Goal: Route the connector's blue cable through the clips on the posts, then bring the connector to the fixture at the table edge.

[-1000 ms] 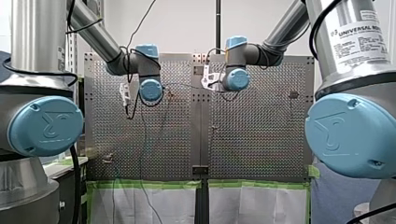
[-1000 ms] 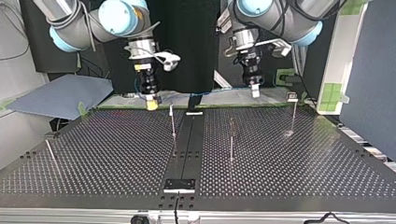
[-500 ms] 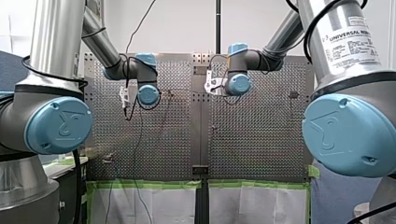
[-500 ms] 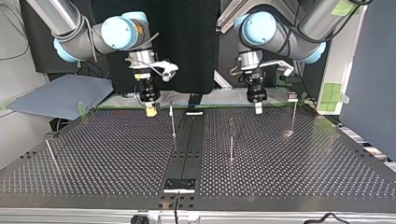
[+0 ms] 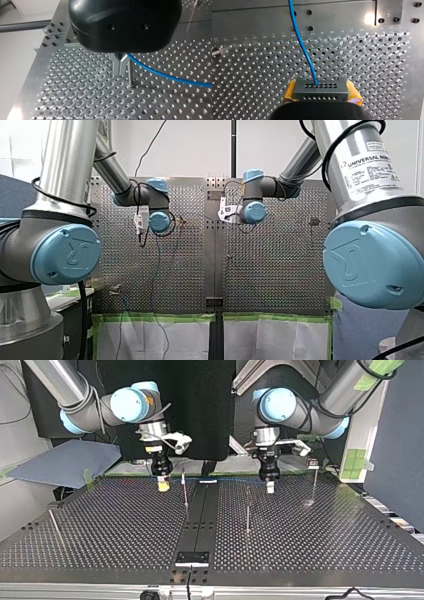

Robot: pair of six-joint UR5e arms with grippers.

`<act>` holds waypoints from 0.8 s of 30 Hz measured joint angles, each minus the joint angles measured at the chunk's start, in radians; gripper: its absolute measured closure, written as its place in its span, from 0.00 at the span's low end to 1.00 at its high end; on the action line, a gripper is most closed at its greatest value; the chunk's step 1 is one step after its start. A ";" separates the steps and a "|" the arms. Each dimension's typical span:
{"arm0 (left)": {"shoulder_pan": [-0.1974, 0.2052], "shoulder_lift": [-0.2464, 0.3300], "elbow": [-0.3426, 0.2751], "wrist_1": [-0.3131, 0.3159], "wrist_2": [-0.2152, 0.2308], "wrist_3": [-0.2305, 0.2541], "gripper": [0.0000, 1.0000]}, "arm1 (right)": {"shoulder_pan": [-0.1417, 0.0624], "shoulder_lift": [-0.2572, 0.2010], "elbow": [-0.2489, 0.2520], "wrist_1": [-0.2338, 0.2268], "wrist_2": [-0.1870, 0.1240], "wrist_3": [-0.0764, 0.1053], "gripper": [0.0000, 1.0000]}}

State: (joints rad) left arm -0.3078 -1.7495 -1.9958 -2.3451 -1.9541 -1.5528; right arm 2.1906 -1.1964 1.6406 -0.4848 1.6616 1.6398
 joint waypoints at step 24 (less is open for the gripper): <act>0.034 -0.027 0.024 -0.012 0.064 -0.006 1.00 | -0.016 0.015 -0.003 -0.008 -0.015 0.000 1.00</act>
State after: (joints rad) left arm -0.2738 -1.7767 -1.9718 -2.3572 -1.8900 -1.5591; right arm 2.1750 -1.1819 1.6376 -0.4929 1.6462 1.6399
